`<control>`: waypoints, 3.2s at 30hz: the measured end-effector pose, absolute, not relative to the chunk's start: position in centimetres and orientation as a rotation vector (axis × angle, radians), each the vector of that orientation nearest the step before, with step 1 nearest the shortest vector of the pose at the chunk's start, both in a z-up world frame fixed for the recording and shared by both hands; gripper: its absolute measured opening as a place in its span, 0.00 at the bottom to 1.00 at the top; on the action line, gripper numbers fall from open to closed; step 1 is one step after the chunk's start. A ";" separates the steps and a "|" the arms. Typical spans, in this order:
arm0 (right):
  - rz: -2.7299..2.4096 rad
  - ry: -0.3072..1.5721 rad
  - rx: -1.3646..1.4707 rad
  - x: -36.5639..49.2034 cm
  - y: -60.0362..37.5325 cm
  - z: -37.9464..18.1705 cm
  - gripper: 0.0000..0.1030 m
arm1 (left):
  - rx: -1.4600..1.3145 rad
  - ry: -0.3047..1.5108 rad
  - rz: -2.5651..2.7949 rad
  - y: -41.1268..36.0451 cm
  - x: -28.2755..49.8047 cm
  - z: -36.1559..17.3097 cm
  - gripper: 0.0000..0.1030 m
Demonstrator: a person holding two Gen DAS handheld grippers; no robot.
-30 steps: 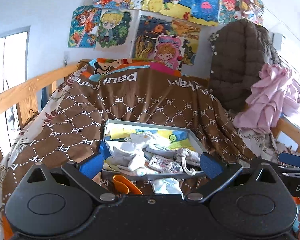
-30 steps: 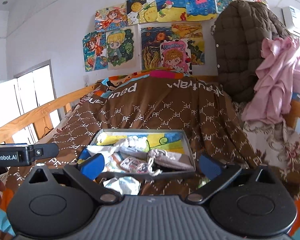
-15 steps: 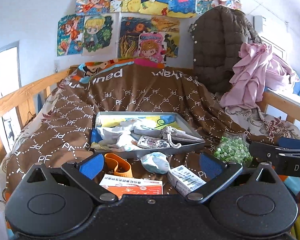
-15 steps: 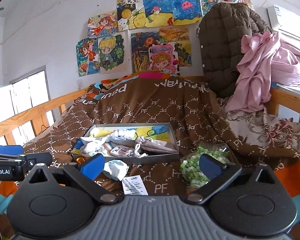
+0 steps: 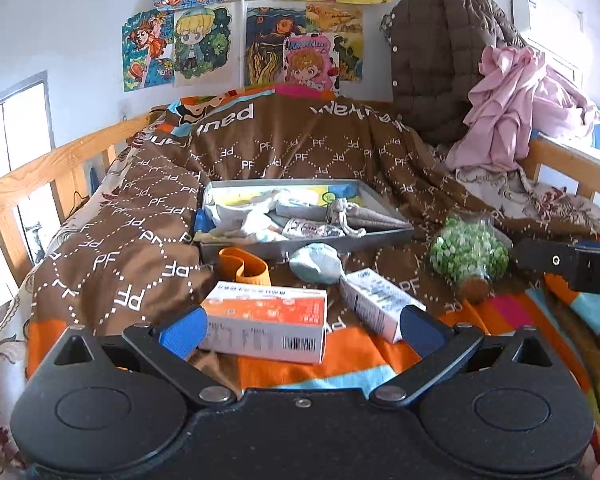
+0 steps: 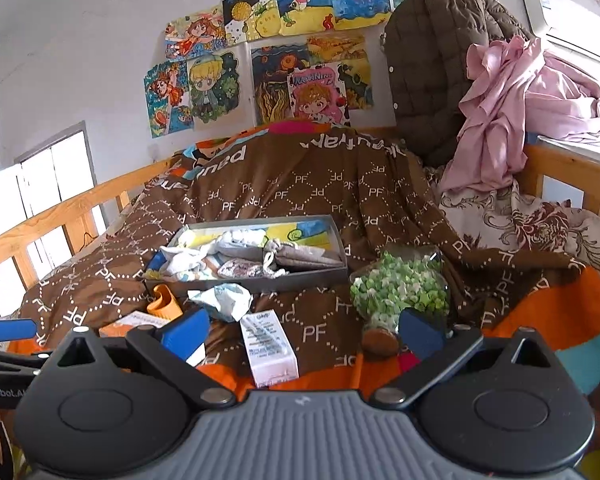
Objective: Organize soft objects
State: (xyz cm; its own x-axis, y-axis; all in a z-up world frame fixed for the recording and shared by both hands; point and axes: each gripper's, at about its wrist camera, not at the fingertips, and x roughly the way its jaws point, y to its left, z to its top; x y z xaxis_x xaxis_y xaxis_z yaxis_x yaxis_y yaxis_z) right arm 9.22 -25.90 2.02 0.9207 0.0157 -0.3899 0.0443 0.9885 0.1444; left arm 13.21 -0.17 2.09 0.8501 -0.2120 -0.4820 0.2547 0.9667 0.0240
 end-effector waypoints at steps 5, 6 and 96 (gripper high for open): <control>-0.025 0.430 0.172 8.6 -26.1 1.6 1.00 | 0.085 0.504 -0.228 -0.1 11.9 1.8 0.99; -0.026 0.436 0.173 8.5 -26.2 1.6 1.00 | 0.084 0.506 -0.225 -0.1 11.8 1.8 0.99; 0.145 0.424 -0.031 22.7 -21.7 -1.0 1.00 | 0.114 0.376 0.016 0.9 23.3 -0.2 0.99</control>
